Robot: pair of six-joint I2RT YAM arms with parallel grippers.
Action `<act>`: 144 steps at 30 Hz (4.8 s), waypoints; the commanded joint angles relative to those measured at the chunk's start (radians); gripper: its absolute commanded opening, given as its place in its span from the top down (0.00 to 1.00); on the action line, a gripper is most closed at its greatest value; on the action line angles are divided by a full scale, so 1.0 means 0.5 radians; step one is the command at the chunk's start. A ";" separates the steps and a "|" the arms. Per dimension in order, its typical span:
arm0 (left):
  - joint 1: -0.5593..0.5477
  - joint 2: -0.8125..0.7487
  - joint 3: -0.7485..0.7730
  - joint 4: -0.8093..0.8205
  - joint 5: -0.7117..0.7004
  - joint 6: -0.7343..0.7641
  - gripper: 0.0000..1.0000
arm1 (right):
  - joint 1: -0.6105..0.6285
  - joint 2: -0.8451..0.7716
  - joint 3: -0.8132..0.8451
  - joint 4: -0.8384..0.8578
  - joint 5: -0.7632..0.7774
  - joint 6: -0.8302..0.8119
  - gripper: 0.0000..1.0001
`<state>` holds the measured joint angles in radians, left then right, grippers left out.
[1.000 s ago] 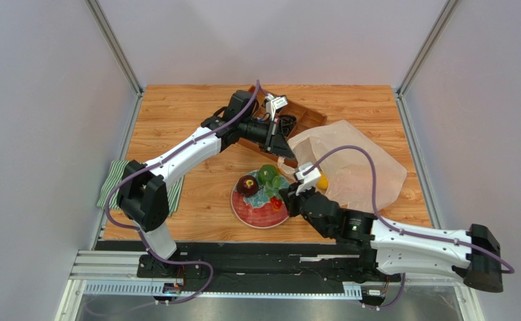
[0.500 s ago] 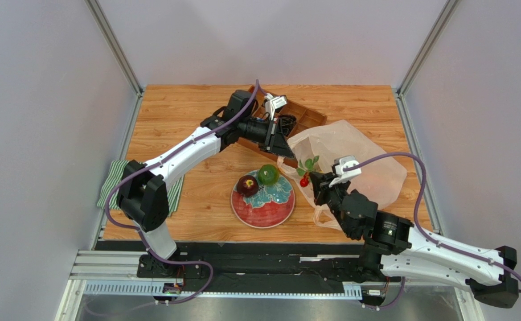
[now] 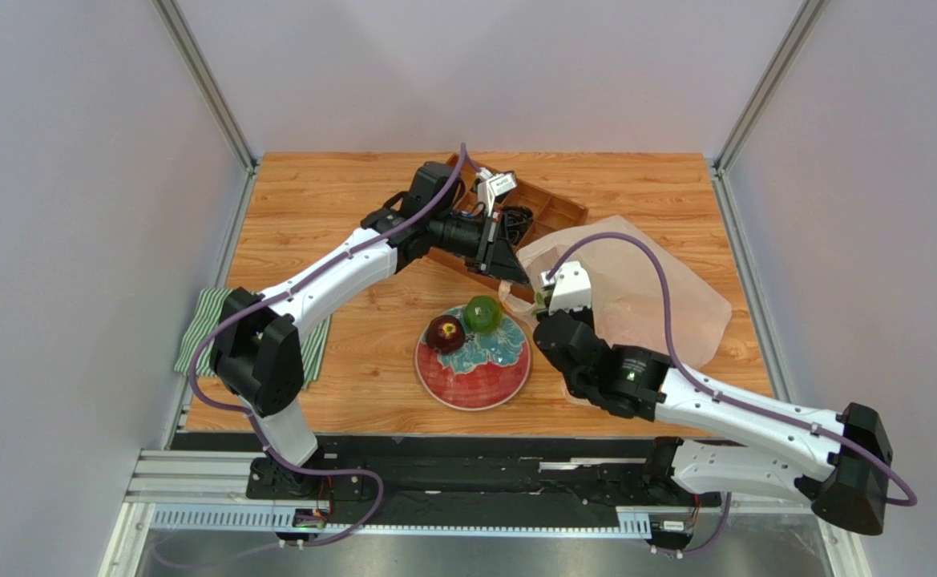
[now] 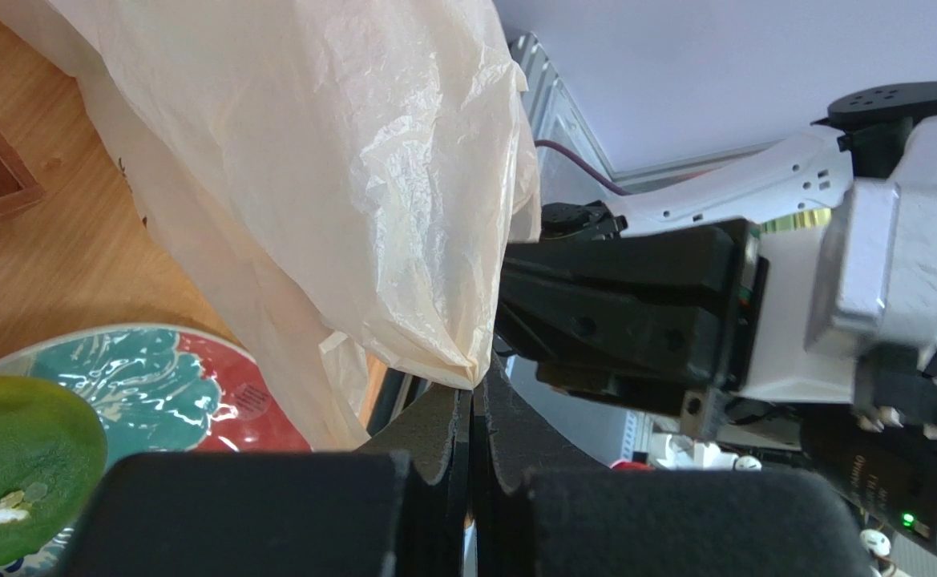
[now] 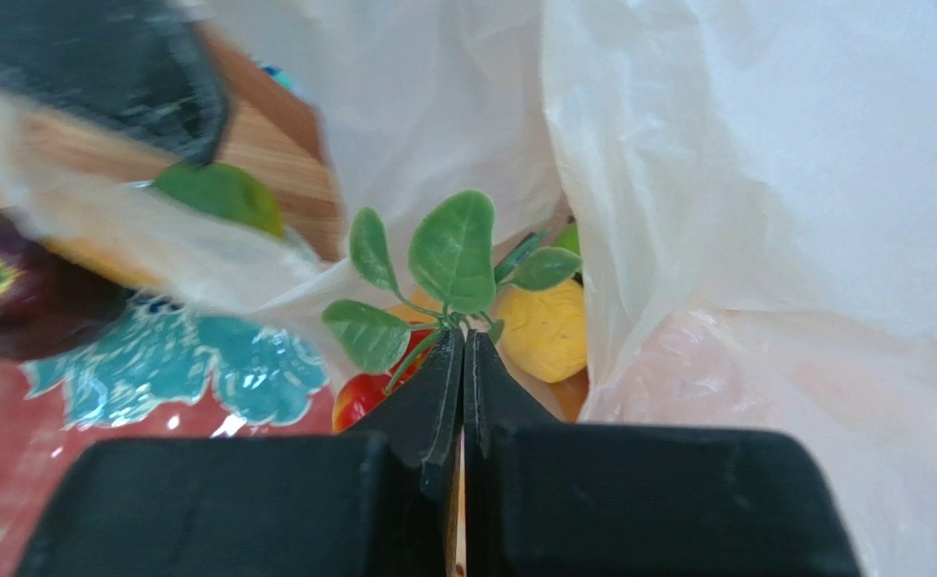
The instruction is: Place the fruits into the plastic bag
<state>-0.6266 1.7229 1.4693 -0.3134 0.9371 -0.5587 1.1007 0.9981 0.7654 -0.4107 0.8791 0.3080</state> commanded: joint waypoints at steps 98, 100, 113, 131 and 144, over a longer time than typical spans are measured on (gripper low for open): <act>0.084 -0.157 0.077 0.056 0.037 0.010 1.00 | 0.090 1.158 0.509 0.665 -0.963 -0.101 0.22; 0.087 -0.151 0.080 0.059 0.049 0.001 1.00 | 0.078 1.188 0.515 0.665 -0.967 -0.116 0.22; 0.084 -0.151 0.074 0.068 0.056 -0.009 1.00 | -0.057 1.289 0.540 0.757 -1.102 -0.202 0.22; 0.087 -0.151 0.071 0.078 0.059 -0.012 1.00 | -0.078 1.452 0.604 0.781 -1.185 -0.272 0.48; 0.100 -0.151 0.074 0.075 0.068 -0.012 1.00 | 0.026 0.901 0.295 0.748 -1.384 -0.484 0.82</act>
<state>-0.5869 1.7054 1.4693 -0.3031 0.9417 -0.5629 1.0725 1.6108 0.9440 -0.0574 0.2447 0.1295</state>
